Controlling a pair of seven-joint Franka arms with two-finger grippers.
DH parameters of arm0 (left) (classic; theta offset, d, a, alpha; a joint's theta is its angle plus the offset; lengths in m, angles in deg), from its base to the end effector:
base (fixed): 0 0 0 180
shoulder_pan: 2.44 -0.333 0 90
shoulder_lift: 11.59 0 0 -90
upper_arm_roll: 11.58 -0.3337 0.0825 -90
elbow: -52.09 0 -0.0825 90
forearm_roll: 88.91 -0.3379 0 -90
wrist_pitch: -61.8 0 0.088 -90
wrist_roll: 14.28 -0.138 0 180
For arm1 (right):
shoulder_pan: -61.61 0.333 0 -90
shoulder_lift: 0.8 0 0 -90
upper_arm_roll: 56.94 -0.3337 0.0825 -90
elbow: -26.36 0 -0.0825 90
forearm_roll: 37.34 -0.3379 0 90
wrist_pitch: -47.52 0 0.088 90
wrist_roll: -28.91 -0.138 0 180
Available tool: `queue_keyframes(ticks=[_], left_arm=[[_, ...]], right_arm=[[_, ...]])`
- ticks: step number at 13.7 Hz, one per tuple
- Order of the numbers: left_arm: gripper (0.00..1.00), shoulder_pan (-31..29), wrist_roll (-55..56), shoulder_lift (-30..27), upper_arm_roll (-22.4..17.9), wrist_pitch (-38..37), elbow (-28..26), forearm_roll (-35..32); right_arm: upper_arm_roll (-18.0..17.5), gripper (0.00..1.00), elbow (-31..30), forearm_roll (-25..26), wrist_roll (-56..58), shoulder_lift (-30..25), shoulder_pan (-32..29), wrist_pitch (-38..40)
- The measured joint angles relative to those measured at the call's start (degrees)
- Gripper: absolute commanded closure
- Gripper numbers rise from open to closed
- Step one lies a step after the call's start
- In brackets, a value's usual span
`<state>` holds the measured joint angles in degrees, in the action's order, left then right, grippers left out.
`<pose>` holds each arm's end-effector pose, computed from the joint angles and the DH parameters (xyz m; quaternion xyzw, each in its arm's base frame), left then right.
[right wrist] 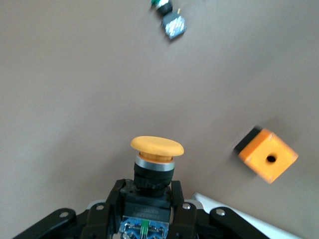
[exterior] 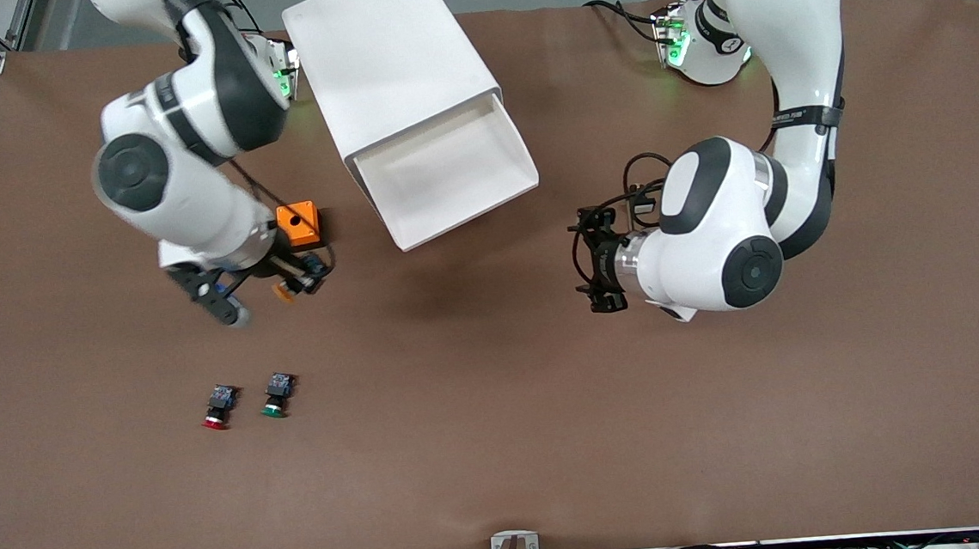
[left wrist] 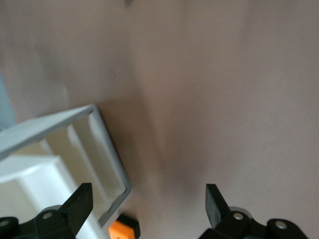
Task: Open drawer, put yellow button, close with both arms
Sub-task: 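Carry the yellow button with the right gripper over the open drawer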
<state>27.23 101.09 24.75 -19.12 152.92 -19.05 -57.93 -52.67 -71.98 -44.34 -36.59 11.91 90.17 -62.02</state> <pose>0.5772 -0.3335 0.3886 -0.6364 -0.7253 0.2587 0.0456 0.5254 0.2540 0.4566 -0.9275 0.3704 0.0437 0.0258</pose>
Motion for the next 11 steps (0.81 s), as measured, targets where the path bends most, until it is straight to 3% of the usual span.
queue_keyframes(ticks=[6,11], left_arm=[[0.01,1.0,-1.5,-1.9,0.5,-0.5,0.1,-6.0],[0.01,0.9,-12.9,-4.9,0.5,2.0,0.3,-7.2]], right_arm=[[0.1,1.0,0.0,0.0,-14.8,-0.1,8.6,-0.2],[0.1,1.0,0.0,0.4,-25.8,-0.2,17.2,-0.7]])
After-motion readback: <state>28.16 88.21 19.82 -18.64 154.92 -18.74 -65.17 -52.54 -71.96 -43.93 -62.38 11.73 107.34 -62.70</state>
